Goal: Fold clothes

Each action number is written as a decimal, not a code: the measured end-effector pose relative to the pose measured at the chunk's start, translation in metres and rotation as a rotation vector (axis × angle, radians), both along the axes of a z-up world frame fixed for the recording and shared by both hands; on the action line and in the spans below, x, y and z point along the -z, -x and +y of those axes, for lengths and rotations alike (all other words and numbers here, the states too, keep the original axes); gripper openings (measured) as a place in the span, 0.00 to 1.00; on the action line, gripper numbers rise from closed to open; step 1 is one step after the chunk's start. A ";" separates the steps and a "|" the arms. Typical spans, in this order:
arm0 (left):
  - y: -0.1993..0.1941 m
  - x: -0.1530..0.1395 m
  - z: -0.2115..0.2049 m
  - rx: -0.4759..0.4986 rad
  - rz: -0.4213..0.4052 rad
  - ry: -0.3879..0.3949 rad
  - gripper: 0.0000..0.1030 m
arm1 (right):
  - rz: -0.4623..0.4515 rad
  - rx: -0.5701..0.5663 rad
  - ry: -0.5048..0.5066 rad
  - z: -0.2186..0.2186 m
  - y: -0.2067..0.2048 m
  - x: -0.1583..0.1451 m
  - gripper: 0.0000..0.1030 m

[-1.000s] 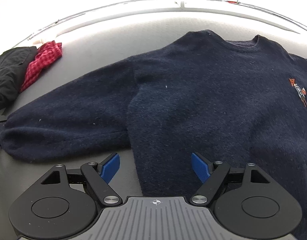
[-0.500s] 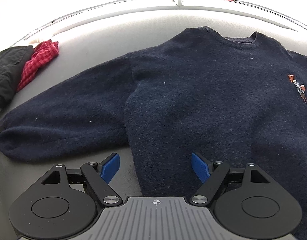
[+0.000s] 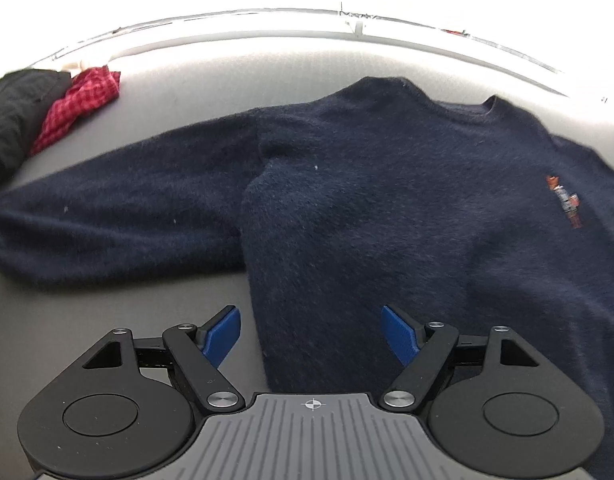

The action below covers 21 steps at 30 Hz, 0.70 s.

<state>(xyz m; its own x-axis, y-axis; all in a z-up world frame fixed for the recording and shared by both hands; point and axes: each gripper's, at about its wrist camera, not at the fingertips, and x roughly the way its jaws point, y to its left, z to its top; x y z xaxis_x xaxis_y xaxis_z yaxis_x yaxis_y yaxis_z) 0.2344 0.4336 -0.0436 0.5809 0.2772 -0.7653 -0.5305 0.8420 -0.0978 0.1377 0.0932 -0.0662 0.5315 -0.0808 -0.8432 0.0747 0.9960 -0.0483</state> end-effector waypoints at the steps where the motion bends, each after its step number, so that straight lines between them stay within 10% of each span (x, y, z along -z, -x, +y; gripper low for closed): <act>1: 0.000 -0.003 -0.001 0.005 -0.005 -0.001 0.10 | 0.002 -0.007 0.027 0.002 0.006 0.000 0.88; 21: 0.008 -0.024 -0.021 0.090 -0.033 -0.102 0.10 | -0.059 -0.108 0.374 0.044 0.058 0.018 0.68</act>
<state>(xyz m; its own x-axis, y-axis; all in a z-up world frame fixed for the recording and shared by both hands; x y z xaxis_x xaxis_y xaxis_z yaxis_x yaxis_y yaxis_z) 0.2269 0.4129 -0.0192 0.6312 0.2985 -0.7159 -0.4504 0.8925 -0.0251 0.0800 0.1374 -0.0844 0.6006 -0.3175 -0.7338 -0.0157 0.9129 -0.4079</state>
